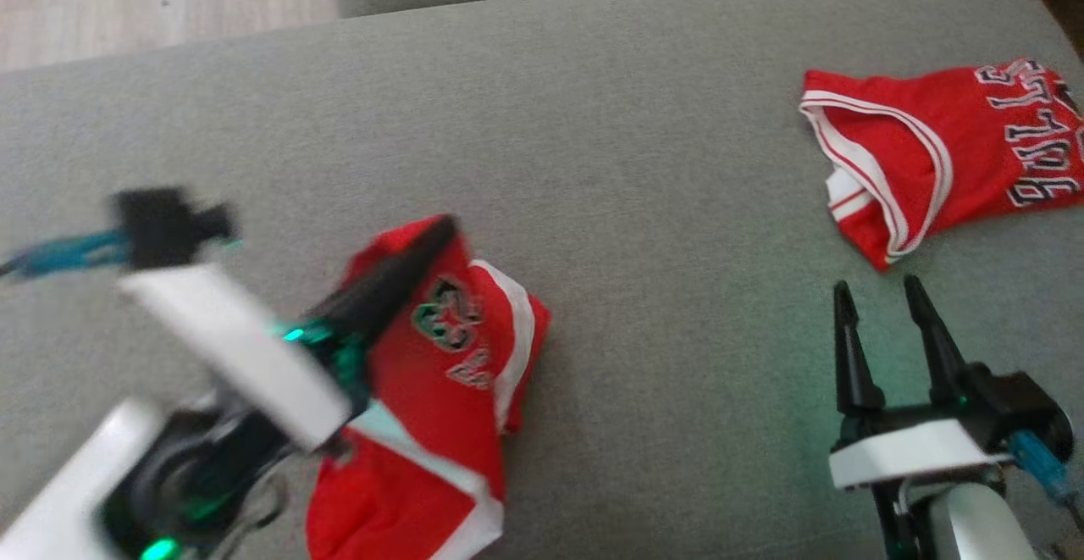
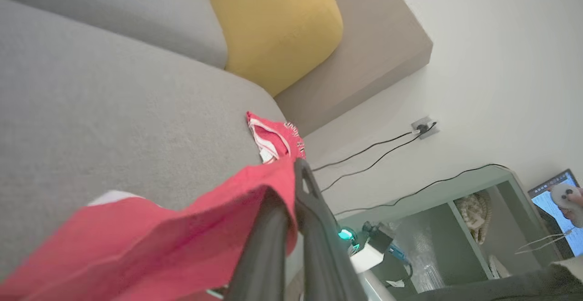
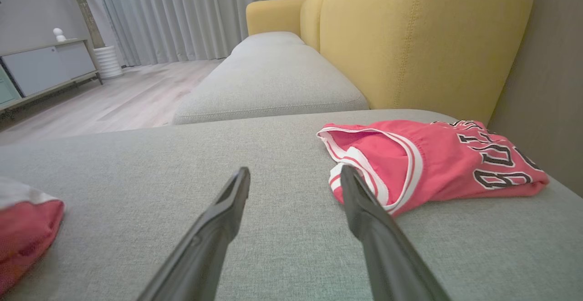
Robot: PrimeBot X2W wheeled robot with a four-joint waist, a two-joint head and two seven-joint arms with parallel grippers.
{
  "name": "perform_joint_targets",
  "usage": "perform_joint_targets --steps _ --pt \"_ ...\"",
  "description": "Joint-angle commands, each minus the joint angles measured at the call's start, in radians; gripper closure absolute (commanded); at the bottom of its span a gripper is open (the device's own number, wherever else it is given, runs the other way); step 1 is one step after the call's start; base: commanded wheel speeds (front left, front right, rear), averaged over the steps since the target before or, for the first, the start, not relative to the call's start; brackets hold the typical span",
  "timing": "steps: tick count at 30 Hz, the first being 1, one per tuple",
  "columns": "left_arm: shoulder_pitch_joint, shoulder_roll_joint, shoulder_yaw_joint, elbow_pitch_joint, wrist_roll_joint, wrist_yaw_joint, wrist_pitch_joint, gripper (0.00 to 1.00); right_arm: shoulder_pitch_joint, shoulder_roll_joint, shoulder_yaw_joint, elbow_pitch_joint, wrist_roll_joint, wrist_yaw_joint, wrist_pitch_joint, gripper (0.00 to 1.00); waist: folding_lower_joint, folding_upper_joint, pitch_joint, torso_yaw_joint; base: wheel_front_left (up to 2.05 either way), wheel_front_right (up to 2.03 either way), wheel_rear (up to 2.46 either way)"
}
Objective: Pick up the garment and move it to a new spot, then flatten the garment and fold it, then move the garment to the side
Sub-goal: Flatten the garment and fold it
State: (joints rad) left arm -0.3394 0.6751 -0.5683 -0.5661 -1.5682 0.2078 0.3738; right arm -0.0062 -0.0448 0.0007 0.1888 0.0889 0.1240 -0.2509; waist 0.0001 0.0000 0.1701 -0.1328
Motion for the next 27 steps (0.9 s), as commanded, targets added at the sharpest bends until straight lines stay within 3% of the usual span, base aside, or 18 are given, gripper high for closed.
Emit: perform_joint_targets --steps 1,4,5,9,10,11,14,16,21,27 --pt "-0.108 -0.026 0.005 0.030 0.015 0.027 0.021 1.00 -0.051 -0.005 0.035 -0.026 0.013 0.007 -0.011 0.00 -0.0001 0.0000 0.008 -0.024 0.00 0.00 0.00" --pt "-0.206 -0.157 -0.100 0.185 0.052 0.086 0.049 1.00 -0.071 -0.005 0.048 -0.024 0.027 0.007 -0.011 0.00 -0.0001 0.0000 0.022 -0.066 0.00 0.00 0.00" --pt "-0.206 -0.157 -0.100 0.185 0.052 0.086 0.049 1.00 -0.071 -0.005 0.048 -0.024 0.027 0.007 -0.011 0.00 -0.0001 0.0000 0.022 -0.066 0.00 0.00 0.00" --pt "-0.294 -0.319 -0.246 0.405 0.134 0.079 0.066 1.00 -0.089 -0.005 0.063 -0.012 0.050 0.007 -0.011 0.00 -0.0001 0.0000 0.047 -0.129 0.00 0.00 0.00" --pt "-0.305 -0.365 -0.260 0.467 0.147 0.085 0.045 0.62 -0.091 -0.005 0.067 -0.009 0.056 0.007 -0.011 0.00 -0.0001 0.0000 0.052 -0.144 0.00 0.00 0.00" --pt "-0.311 -0.417 -0.263 0.529 0.155 0.096 0.014 0.00 -0.093 -0.005 0.070 -0.005 0.061 0.007 -0.011 0.00 -0.0001 0.0000 0.056 -0.158 0.00 0.00 0.00" --pt "-0.318 -0.574 -0.247 0.684 0.148 0.114 -0.093 0.00 -0.092 -0.005 0.076 0.001 0.077 0.007 -0.011 0.00 -0.0001 0.0000 0.064 -0.189 0.00 0.00 0.00" --pt "-0.330 -0.612 -0.249 0.749 0.142 0.103 -0.158 0.00 -0.092 -0.005 0.075 0.003 0.100 0.007 -0.011 0.00 -0.0001 0.0000 0.065 -0.200 0.00 0.00 0.00" --pt "-0.360 -0.624 -0.318 0.762 0.102 0.055 -0.297 0.00 -0.091 -0.005 0.073 -0.001 0.086 0.007 -0.011 0.00 -0.0001 0.0000 0.053 -0.194 0.00 0.00 0.00" --pt "-0.374 -0.625 -0.392 0.745 0.108 0.057 -0.396 0.00 -0.075 -0.005 0.028 -0.043 0.049 0.007 -0.011 0.00 -0.0001 0.0000 0.033 -0.119 0.00 0.00 0.00"
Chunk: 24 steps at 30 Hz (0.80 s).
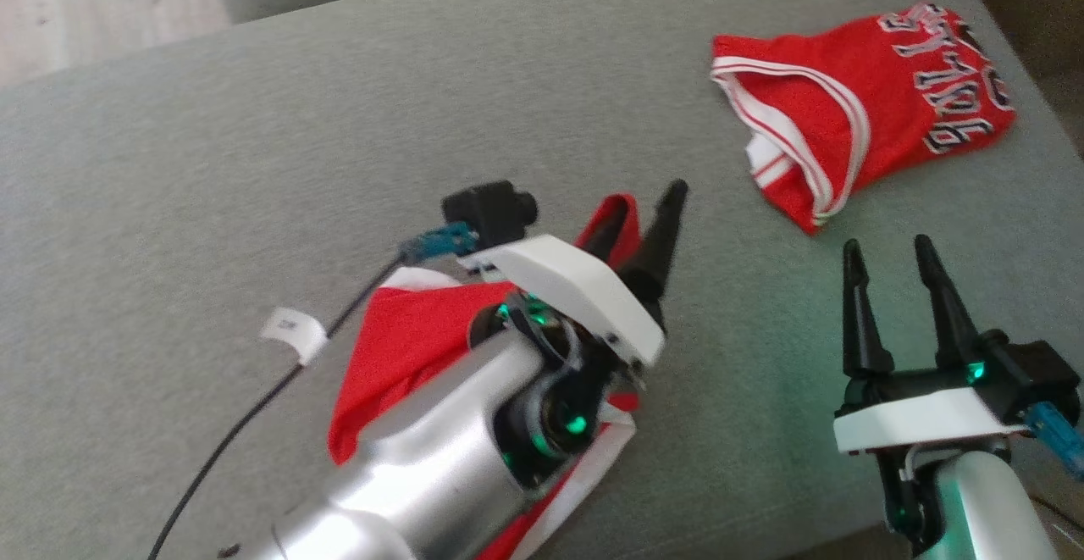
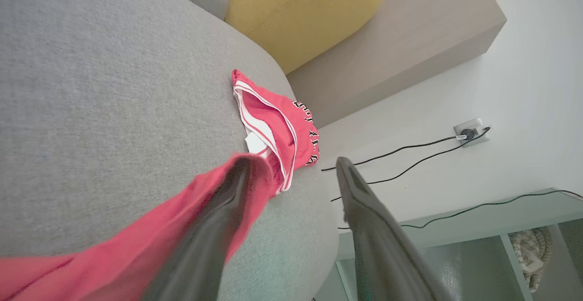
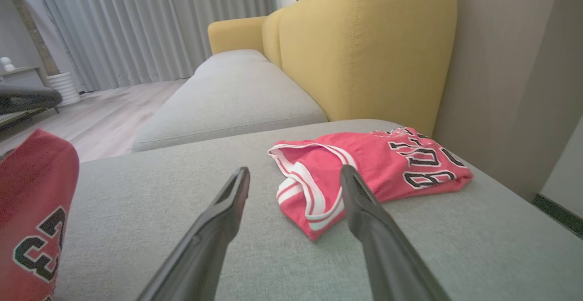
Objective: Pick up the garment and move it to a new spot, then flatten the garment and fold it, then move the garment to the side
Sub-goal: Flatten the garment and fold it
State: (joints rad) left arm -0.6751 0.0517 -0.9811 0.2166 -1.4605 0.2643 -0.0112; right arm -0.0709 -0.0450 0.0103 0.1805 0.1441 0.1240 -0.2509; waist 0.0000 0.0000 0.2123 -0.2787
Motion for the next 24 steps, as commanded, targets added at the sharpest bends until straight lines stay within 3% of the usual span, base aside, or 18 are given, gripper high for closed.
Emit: perform_joint_targets --steps 1,7,10,13,16,19,20,21,24 --pt "-0.046 -0.001 0.002 -0.040 0.005 0.002 -0.019 0.00 -0.009 -0.005 0.012 -0.039 -0.011 0.007 -0.011 0.00 0.0000 0.0000 -0.013 0.040 0.00 0.00 0.00" --pt "-0.116 0.005 -0.233 0.084 0.146 0.040 0.099 0.00 -0.012 -0.005 0.014 -0.046 -0.039 0.007 -0.011 0.00 0.0000 0.0000 -0.024 0.083 0.00 0.00 0.00" --pt "-0.114 0.031 -0.280 0.121 0.196 0.037 0.184 0.00 -0.014 -0.005 0.014 -0.054 -0.045 0.007 -0.011 0.00 0.0000 0.0000 -0.026 0.094 0.00 0.00 0.00" --pt "-0.104 0.100 -0.293 0.095 0.294 0.037 0.192 0.00 -0.007 -0.005 0.006 -0.068 -0.053 0.007 -0.011 0.00 0.0000 0.0000 -0.037 0.106 0.00 0.00 0.00" --pt "-0.064 0.180 -0.285 0.008 0.324 0.070 0.141 0.00 0.007 -0.005 -0.002 -0.079 -0.059 0.007 -0.011 0.00 0.0000 0.0000 -0.054 0.115 0.00 0.00 0.00" --pt "0.014 0.282 -0.244 -0.110 0.310 0.129 0.089 0.00 0.025 -0.005 -0.008 -0.089 -0.067 0.007 -0.011 0.00 0.0000 0.0000 -0.071 0.130 0.00 0.00 0.00" --pt "0.069 0.355 -0.211 -0.182 0.301 0.178 0.053 0.00 0.036 -0.005 -0.011 -0.096 -0.073 0.007 -0.011 0.00 0.0000 0.0000 -0.076 0.144 0.00 0.00 0.00" --pt "0.069 0.355 -0.211 -0.182 0.301 0.178 0.053 0.00 0.036 -0.005 -0.011 -0.096 -0.073 0.007 -0.011 0.00 0.0000 0.0000 -0.076 0.144 0.00 0.00 0.00" --pt "0.146 0.436 -0.176 -0.261 0.270 0.226 0.028 0.00 0.048 -0.005 -0.012 -0.104 -0.081 0.007 -0.011 0.00 0.0000 0.0000 -0.076 0.172 0.00 0.00 0.00"
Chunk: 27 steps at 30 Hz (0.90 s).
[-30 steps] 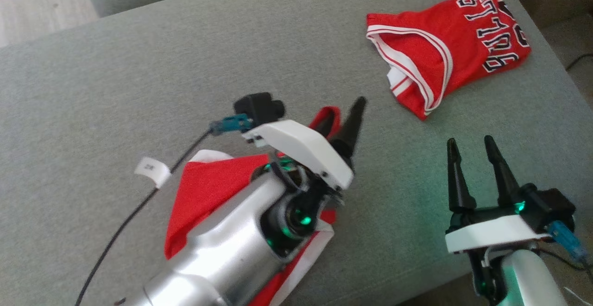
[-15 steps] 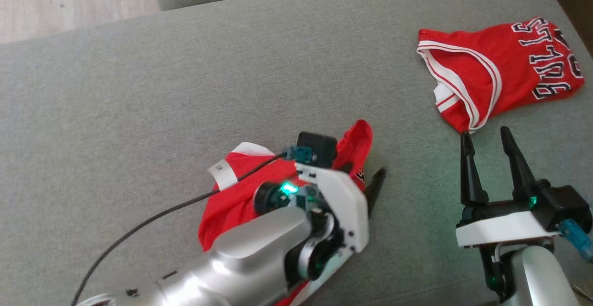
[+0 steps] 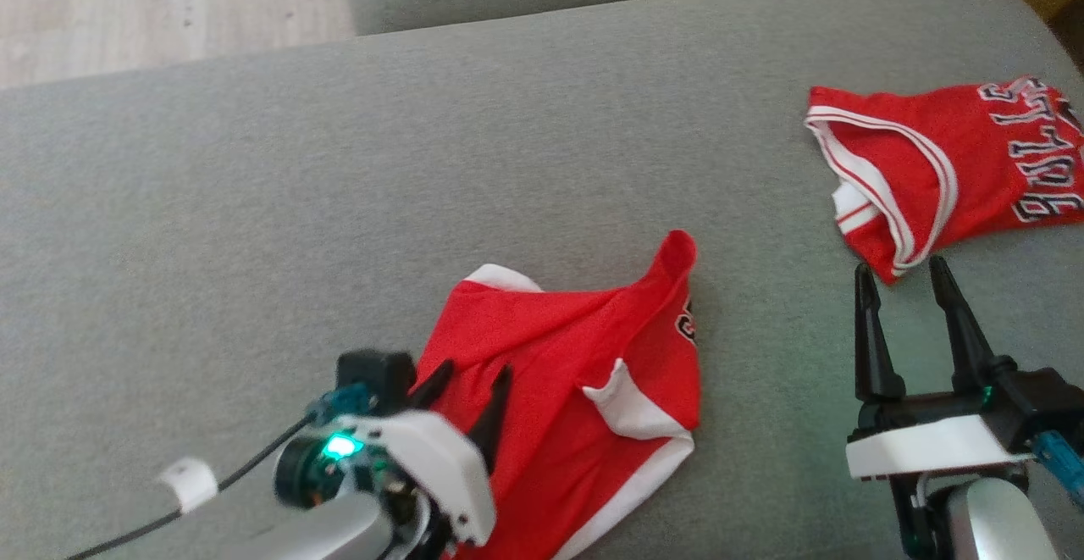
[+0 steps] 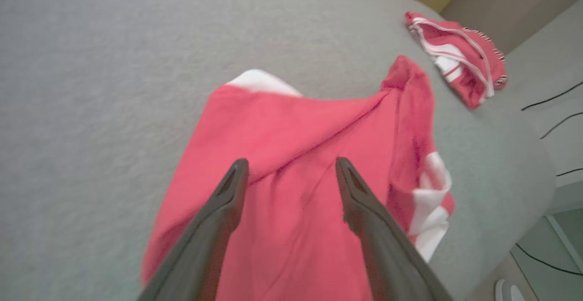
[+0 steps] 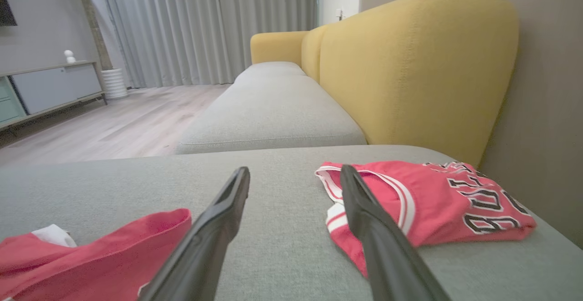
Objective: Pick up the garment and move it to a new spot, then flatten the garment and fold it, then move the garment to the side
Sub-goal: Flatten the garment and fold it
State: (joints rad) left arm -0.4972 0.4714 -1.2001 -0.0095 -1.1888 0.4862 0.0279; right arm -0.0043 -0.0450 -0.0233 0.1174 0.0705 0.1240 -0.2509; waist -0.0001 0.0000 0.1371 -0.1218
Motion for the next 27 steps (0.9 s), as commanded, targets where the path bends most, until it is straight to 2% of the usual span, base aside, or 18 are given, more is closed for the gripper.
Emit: perform_joint_targets --steps 1,3,7,12,15,16,20,22,27 --pt "-0.019 0.038 0.041 -0.048 0.001 0.014 -0.013 0.00 -0.018 -0.005 0.023 -0.041 -0.010 0.007 -0.011 0.00 0.0001 0.0000 0.001 0.024 0.00 0.00 0.00" --pt "-0.001 0.061 0.036 -0.063 -0.001 0.024 -0.009 0.00 -0.021 -0.005 0.028 -0.042 -0.015 0.007 -0.011 0.00 0.0001 0.0000 0.006 0.037 0.00 0.00 0.00" --pt "0.005 0.058 0.023 -0.051 -0.003 0.022 0.004 0.00 -0.033 -0.005 0.044 -0.040 -0.018 0.007 -0.011 0.00 0.0001 0.0000 0.013 0.050 0.00 0.00 0.00" --pt "-0.003 0.018 0.000 0.008 -0.027 -0.011 0.050 0.00 -0.043 -0.005 0.058 -0.036 -0.022 0.007 -0.011 0.00 0.0001 0.0000 0.025 0.048 0.00 0.00 0.00" --pt "-0.014 -0.003 -0.026 0.057 -0.023 -0.048 0.087 0.00 -0.049 -0.005 0.061 -0.034 -0.024 0.007 -0.011 0.00 0.0001 0.0000 0.034 0.038 0.00 0.00 0.00" --pt "-0.017 -0.009 -0.031 0.072 -0.021 -0.060 0.095 1.00 -0.051 -0.005 0.061 -0.033 -0.023 0.007 -0.011 0.00 0.0001 0.0000 0.036 0.034 0.00 0.00 0.00" --pt "-0.054 -0.014 -0.027 0.087 0.005 -0.096 0.089 1.00 -0.055 -0.005 0.061 -0.031 -0.014 0.007 -0.011 0.00 0.0001 0.0000 0.039 0.020 0.00 0.00 0.00" --pt "-0.084 0.001 0.008 0.061 0.012 -0.083 0.068 1.00 -0.052 -0.005 0.058 -0.031 -0.011 0.007 -0.011 0.00 0.0001 0.0000 0.036 0.017 0.00 0.00 0.00" --pt "-0.189 0.092 0.063 -0.063 0.076 -0.013 0.066 1.00 -0.043 -0.005 0.060 -0.023 -0.003 0.007 -0.011 0.00 0.0001 0.0000 0.018 0.010 0.00 0.00 0.00"
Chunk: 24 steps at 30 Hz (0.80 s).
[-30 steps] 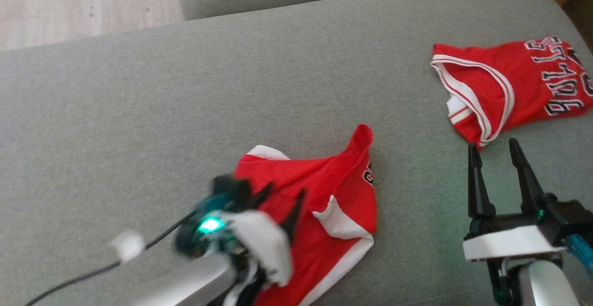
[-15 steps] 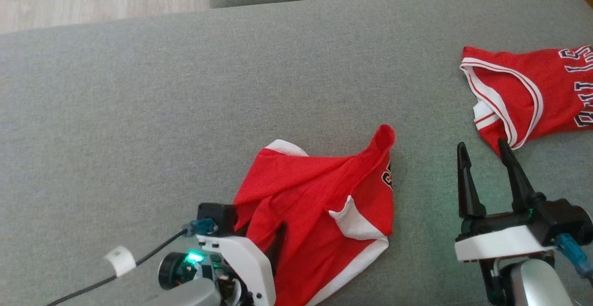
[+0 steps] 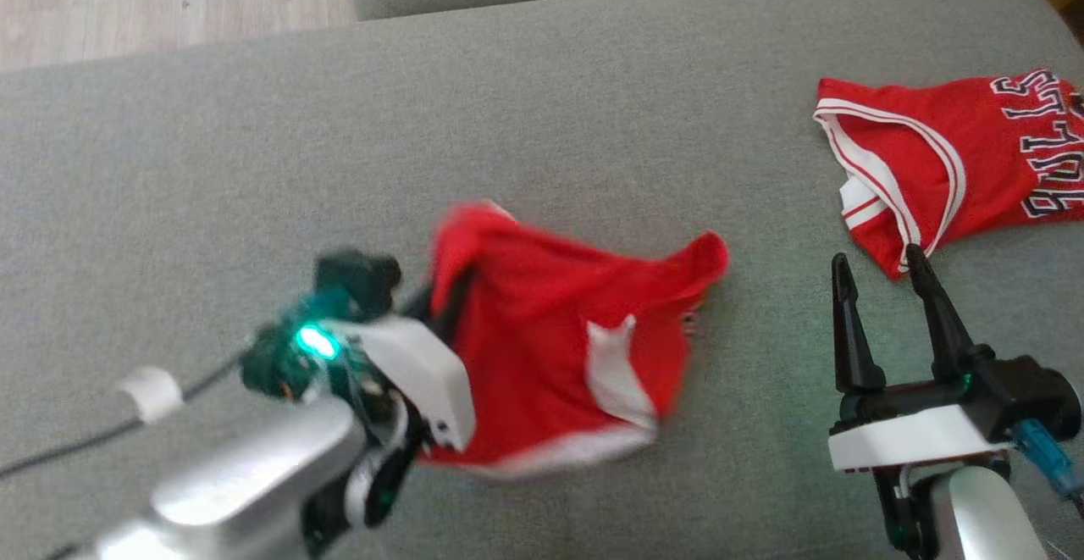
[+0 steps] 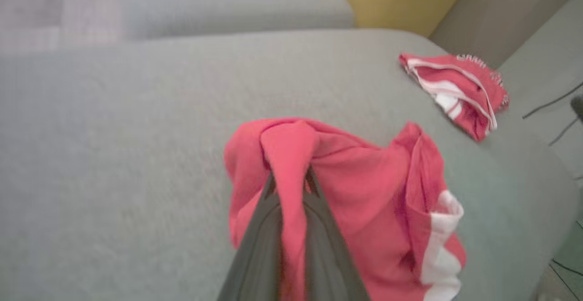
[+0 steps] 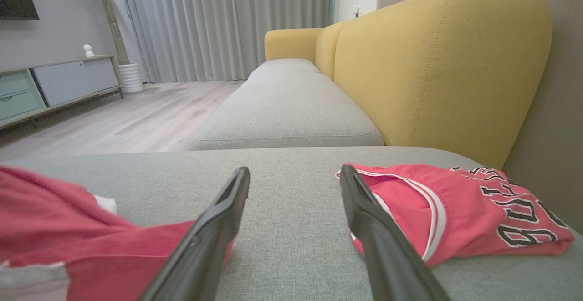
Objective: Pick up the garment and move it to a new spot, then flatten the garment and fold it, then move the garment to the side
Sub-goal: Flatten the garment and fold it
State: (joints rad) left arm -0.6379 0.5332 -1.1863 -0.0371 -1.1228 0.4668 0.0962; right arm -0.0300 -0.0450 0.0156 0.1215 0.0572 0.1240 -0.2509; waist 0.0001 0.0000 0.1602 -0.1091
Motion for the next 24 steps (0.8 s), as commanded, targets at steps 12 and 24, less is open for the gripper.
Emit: perform_joint_targets --steps 12,24 --pt "-0.067 0.169 0.041 -0.242 0.049 0.149 0.093 1.00 -0.009 -0.005 0.041 -0.010 0.048 0.007 -0.011 0.00 -0.0001 0.0000 -0.057 -0.049 0.00 0.00 0.00" --pt "0.016 0.260 0.186 -0.080 -0.142 0.093 0.078 1.00 -0.038 -0.005 0.066 -0.009 0.070 0.007 -0.011 0.00 -0.0001 0.0000 -0.012 -0.096 0.00 0.00 0.00"
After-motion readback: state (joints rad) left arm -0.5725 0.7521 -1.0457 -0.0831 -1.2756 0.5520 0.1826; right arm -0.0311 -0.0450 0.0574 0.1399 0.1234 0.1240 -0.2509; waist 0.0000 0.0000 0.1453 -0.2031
